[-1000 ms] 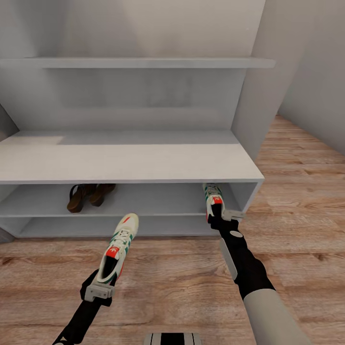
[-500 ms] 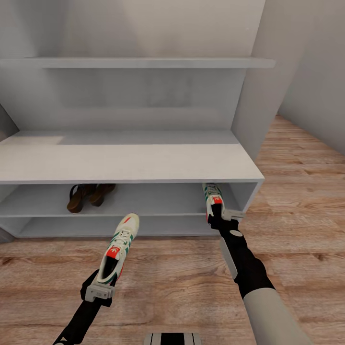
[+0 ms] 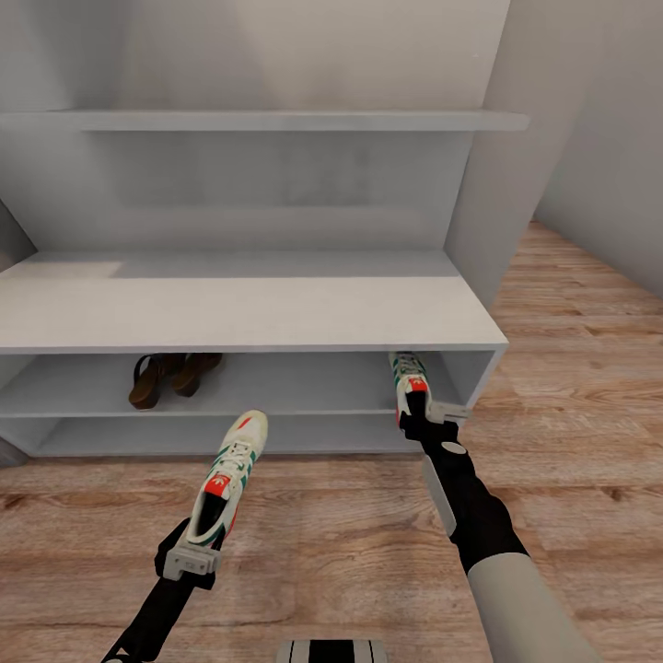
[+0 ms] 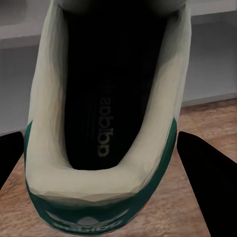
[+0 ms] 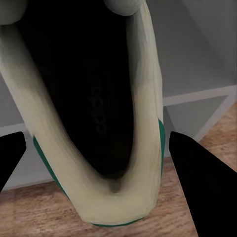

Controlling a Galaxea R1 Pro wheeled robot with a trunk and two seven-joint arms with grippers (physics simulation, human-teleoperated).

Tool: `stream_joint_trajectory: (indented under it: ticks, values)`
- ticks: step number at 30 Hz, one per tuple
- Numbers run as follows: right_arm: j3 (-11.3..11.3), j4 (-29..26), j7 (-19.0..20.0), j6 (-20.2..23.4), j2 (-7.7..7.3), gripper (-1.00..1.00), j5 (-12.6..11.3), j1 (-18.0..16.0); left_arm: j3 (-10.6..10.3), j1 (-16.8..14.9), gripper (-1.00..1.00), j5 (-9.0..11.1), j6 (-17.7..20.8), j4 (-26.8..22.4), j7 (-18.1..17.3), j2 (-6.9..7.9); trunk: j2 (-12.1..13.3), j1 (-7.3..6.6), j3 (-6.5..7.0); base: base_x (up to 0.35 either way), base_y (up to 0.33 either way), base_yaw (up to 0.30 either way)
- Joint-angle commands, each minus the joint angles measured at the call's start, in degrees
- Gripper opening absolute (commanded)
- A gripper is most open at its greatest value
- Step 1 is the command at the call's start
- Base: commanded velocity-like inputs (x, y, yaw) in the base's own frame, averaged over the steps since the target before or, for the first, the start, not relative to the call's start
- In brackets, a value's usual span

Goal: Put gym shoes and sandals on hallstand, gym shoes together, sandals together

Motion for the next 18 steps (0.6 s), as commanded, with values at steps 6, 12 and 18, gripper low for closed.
stream_joint_trajectory:
  ticks: [6,12,18]
  values:
    - [0.00,0.01,0.00,0.00,0.00,-1.00,0.01,0.00,0.01,-0.01,-1.00,-0.01,0.00,-0.01,0.02,0.01,0.00,0.00,0.00,0.081,0.000,0.000]
    - [0.00,-0.03,0.00,0.00,0.00,-1.00,0.01,-0.01,-0.04,0.00,-1.00,-0.02,0.00,-0.01,-0.03,0.02,0.00,0.00,0.00,0.158,0.000,0.000]
    - [0.00,-0.06,0.00,0.00,0.00,-1.00,0.01,-0.01,-0.05,-0.02,-1.00,-0.06,0.00,0.04,-0.05,0.02,0.00,0.00,0.00,0.064,0.000,0.000]
